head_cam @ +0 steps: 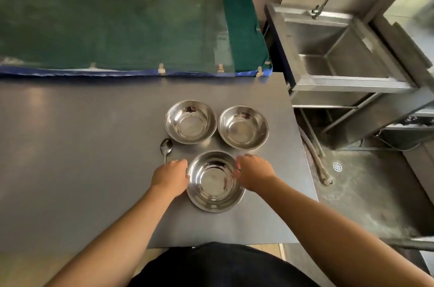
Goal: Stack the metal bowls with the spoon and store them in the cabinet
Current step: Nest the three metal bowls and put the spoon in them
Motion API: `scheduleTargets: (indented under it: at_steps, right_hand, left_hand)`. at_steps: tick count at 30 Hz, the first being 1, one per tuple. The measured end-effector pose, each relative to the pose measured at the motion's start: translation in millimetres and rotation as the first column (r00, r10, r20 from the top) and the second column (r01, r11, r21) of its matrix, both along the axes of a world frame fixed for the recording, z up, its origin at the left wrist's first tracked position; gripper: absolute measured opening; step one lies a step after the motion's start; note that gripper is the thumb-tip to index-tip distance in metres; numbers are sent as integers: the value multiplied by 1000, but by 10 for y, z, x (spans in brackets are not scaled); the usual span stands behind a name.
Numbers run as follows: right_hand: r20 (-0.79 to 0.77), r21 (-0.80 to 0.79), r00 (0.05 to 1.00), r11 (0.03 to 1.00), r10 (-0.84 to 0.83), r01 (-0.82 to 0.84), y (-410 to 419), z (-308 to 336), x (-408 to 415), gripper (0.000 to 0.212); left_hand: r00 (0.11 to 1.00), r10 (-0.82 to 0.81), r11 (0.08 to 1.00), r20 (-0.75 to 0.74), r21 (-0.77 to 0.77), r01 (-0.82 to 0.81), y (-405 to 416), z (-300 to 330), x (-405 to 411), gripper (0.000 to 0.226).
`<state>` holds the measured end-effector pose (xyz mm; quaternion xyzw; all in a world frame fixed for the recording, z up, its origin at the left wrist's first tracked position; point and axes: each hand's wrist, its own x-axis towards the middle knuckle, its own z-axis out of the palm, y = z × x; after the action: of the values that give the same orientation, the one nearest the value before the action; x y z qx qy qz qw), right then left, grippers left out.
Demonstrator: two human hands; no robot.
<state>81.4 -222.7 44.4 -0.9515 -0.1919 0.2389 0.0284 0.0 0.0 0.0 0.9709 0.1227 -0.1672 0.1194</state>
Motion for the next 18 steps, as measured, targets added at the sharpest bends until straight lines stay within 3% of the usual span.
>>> scheduleTargets:
  at_steps: [7, 11, 18]
  right_hand:
    - [-50, 1, 999, 1000, 13, -13, -88, -189, -7, 23]
    - [-82, 80, 996, 996, -42, 49, -99, -275, -29, 18]
    - [-190, 141, 967, 970, -171, 199, -115, -395, -28, 33]
  left_hand:
    - [992, 125, 992, -34, -12, -126, -156, -103, -167, 27]
    - [979, 202, 974, -17, -98, -203, -232, -155, -203, 22]
    - [937, 349, 898, 4, -288, -334, -329, -203, -189, 27]
